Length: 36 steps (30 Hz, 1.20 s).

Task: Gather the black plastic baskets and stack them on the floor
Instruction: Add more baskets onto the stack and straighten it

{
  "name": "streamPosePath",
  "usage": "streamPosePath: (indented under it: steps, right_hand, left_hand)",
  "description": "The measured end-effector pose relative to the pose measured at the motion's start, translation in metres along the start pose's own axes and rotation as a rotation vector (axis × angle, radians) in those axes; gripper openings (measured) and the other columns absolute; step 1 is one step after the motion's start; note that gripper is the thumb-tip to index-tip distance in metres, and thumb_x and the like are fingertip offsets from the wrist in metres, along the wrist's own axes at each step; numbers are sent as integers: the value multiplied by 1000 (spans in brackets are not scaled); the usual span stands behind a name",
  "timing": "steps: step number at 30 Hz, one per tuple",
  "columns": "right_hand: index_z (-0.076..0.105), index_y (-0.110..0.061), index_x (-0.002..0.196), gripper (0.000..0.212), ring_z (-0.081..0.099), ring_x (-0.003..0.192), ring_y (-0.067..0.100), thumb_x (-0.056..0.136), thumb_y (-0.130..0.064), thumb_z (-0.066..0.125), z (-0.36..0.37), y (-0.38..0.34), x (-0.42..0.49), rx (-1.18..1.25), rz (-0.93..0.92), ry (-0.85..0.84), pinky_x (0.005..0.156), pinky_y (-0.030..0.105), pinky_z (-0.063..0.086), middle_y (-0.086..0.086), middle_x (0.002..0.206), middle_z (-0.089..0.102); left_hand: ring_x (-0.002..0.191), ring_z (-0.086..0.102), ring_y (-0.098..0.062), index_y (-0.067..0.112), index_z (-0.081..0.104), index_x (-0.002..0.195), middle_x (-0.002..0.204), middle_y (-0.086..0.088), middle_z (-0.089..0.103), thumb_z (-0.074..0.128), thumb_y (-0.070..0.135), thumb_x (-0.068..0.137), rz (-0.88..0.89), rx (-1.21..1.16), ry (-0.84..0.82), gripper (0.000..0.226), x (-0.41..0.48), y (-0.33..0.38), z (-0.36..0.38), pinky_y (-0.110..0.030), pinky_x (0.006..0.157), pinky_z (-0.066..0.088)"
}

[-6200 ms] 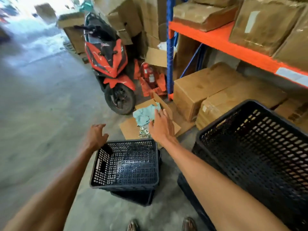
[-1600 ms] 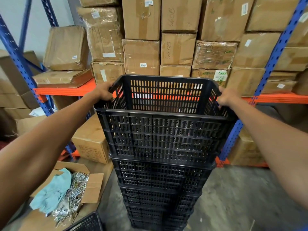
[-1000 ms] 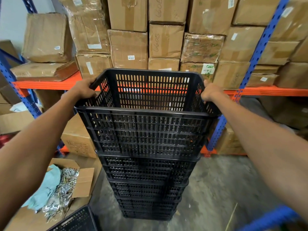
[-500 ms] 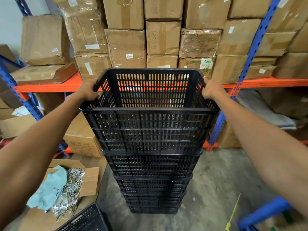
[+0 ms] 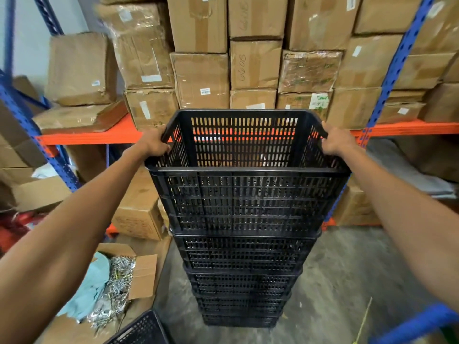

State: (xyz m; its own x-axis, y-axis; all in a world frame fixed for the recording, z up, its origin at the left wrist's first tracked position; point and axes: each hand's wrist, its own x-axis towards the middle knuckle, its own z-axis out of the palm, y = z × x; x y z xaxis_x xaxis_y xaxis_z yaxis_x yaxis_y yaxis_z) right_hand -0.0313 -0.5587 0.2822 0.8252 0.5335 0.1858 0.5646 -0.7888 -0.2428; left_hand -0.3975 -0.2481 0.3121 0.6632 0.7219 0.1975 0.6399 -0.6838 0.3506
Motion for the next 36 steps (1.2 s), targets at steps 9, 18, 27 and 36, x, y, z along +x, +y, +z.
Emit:
streamPosePath:
  steps: [9,18,27,36]
  right_hand:
    - [21,-24,154,66,45,132,40,94,-24,46,5,2,7,-34,16,2,104,43,43,25,142,48]
    - [20,-24,154,70,47,130,39,90,-19,49,3,-6,-7,-29,42,-28,104,42,44,24,142,49]
    - [19,-29,155,70,47,132,37,91,-23,45,-6,-5,0,16,80,-101,106,41,44,19,146,46]
    - [22,-28,154,66,45,133,37,92,-25,43,-4,4,12,103,56,-112,102,37,41,18,149,44]
  left_hand:
    - [113,59,-38,5,58,121,117,-24,64,60,5,83,0,1,66,39,9,-3,8,-41,94,45]
    - [108,61,-39,4,60,120,112,-28,65,61,2,81,-14,23,58,40,15,-7,14,-39,89,46]
    - [111,60,-40,7,54,128,118,-24,64,61,5,85,-55,75,21,44,17,4,19,-44,96,46]
    - [115,58,-45,14,27,145,127,-26,57,48,30,93,-68,228,-49,58,28,8,24,-54,96,48]
